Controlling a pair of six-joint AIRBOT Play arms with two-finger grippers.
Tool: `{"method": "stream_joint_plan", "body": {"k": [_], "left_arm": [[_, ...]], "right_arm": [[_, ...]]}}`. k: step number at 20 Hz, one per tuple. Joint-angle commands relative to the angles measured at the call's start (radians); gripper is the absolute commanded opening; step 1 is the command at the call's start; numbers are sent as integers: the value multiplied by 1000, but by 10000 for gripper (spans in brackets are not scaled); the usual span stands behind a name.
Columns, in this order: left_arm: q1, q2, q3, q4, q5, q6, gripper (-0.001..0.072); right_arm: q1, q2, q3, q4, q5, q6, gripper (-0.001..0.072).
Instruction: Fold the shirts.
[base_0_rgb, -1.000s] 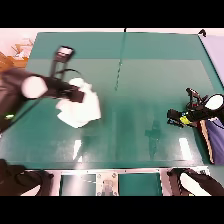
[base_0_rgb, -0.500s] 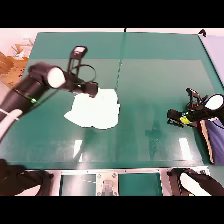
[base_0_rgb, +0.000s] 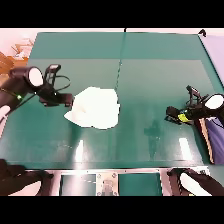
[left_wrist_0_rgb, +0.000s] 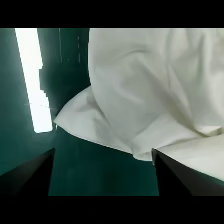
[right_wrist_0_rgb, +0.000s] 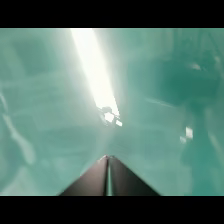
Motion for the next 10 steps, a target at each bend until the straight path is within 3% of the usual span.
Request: {"method": "stream_joint_plan", "body": {"k": [1, 4, 7, 10], "left_arm": [[19, 0, -151, -159, 207, 18, 711], [19, 0, -184, -317, 307, 143, 710], [19, -2, -184, -327, 393, 149, 701], [19, -28, -184, -354, 420, 158, 701]], "right_arm": [[25, -50, 0, 252, -81, -149, 344], [147, -172, 3, 463, -147, -288, 345], [284, -312, 31, 616, -198, -381, 381], [399, -450, 106, 648, -248, -406, 415]]}}
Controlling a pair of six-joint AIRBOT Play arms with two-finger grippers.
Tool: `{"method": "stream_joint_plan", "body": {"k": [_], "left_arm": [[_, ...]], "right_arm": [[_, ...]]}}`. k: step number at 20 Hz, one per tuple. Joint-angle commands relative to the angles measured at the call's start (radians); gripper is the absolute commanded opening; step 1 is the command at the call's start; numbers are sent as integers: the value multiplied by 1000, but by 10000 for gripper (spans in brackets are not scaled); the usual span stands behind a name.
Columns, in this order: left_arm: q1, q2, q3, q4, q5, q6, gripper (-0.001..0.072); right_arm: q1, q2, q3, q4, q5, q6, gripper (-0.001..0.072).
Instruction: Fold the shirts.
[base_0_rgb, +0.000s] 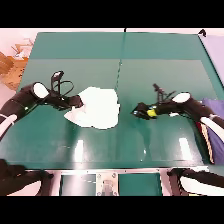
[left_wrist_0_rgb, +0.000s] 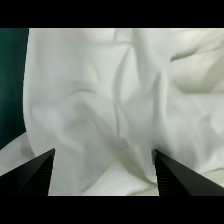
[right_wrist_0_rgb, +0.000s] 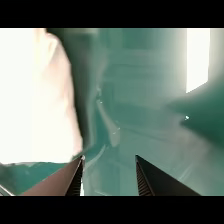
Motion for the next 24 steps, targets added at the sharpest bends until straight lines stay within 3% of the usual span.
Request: {"method": "stream_joint_plan", "body": {"k": [1, 9, 10, 11, 12, 16, 21, 24], "left_arm": [[1, -34, -8, -48, 64, 24, 702], [2, -62, 16, -45, 146, 27, 701], [2, -64, 17, -45, 145, 27, 702], [2, -65, 17, -42, 144, 27, 702], [2, -65, 17, -39, 144, 27, 701], [54, -64, 75, -35, 75, 27, 702], [105, -66, 77, -42, 39, 34, 702], [105, -66, -3, -246, 142, 117, 702]], "right_arm": [[129, -160, 85, 101, -53, -66, 416], [187, -299, 314, 101, -54, -69, 391], [187, -305, 327, 101, -53, -69, 305], [187, -307, 335, 101, -50, -76, 97], [186, -307, 340, 100, -43, -96, 18], [81, -260, 352, 59, 74, -117, 16], [-181, -141, 349, -196, 193, -68, 16], [-257, -143, 316, -196, 189, -77, 17]]}}
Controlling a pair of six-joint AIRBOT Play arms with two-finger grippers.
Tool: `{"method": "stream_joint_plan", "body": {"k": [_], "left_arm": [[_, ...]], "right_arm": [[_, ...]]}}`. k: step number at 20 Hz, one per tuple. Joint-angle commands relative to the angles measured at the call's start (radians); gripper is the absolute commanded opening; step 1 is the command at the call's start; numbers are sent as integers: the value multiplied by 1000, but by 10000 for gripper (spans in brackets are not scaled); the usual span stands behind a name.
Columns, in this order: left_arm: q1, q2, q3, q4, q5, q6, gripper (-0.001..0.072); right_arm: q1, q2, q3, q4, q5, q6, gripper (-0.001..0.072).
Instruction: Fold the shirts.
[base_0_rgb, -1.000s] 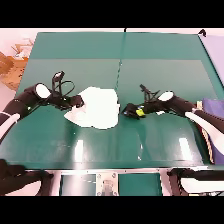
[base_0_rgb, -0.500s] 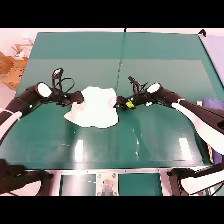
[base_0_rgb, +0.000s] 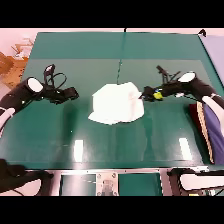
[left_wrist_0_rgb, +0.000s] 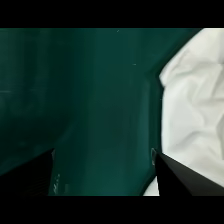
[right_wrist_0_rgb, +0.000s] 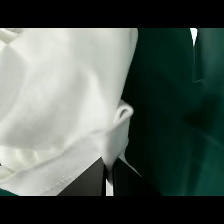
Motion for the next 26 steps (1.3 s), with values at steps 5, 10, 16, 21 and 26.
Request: {"method": "stream_joint_plan", "body": {"k": [5, 10, 16, 21, 26], "left_arm": [[-104, -14, -144, -466, 180, 289, 702], [-286, -168, -144, -479, 161, 288, 700], [-317, -188, -144, -496, 159, 288, 238], [-299, -162, -133, -508, 150, 300, 22], [-111, 94, -44, -433, 94, 306, 21]], "right_arm": [[-82, -10, -30, -53, 0, -27, 18], [-80, -10, -30, -53, 2, -27, 18], [-80, -10, -30, -52, 0, -27, 18], [-84, -2, -21, -52, 13, -26, 17], [-187, 142, 89, -51, 130, 4, 17]]}}
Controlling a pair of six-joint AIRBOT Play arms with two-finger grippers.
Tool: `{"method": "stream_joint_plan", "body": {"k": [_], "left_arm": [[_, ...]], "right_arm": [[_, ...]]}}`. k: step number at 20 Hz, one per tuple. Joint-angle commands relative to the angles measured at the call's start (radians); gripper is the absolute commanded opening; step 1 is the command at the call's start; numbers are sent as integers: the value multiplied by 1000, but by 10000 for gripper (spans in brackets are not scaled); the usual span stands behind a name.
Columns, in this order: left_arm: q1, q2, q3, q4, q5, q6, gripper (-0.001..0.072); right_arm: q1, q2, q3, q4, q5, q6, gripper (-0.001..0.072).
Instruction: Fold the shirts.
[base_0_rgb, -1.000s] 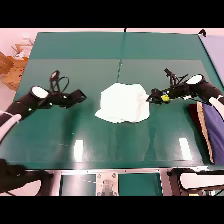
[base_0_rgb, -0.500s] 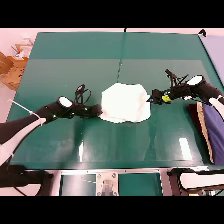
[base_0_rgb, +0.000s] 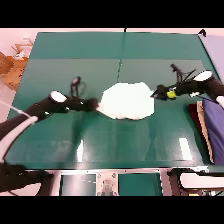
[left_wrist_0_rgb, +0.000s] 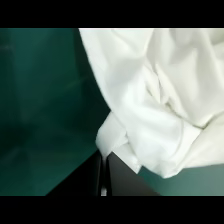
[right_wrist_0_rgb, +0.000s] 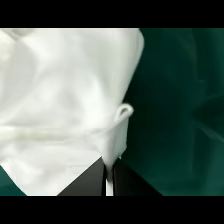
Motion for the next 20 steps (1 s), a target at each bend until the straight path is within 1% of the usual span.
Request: {"method": "stream_joint_plan", "body": {"k": [1, 4, 5, 8, 10, 13, 14, 16, 17, 18, 20], "left_arm": [[149, 200, 75, 24, -30, 2, 22], [266, 370, 178, 26, -40, 3, 21], [292, 406, 223, 27, -61, 3, 21], [322, 466, 365, 29, -139, 12, 21], [322, 480, 482, 37, -137, 11, 21], [322, 486, 697, 71, -130, 14, 21], [322, 486, 765, 116, -127, 11, 21], [322, 486, 879, 259, -128, -11, 21], [322, 486, 912, 357, -129, -51, 22], [322, 485, 931, 481, -130, -112, 22], [322, 474, 931, 706, -163, -232, 22]], "right_arm": [[-81, 126, 77, 15, 67, 23, 17], [-165, 274, 138, 101, 83, 31, 17], [-183, 314, 152, 141, 84, 31, 17], [-217, 438, 184, 266, 76, 29, 17], [-222, 511, 243, 287, 52, 29, 17], [-222, 605, 388, 285, 22, 29, 17], [-222, 626, 436, 283, 17, 29, 18], [-222, 666, 512, 249, 14, 29, 17], [-222, 685, 525, 223, 13, 30, 18], [-222, 700, 522, 188, 15, 31, 18], [-222, 710, 497, 83, 20, 83, 18]]}}
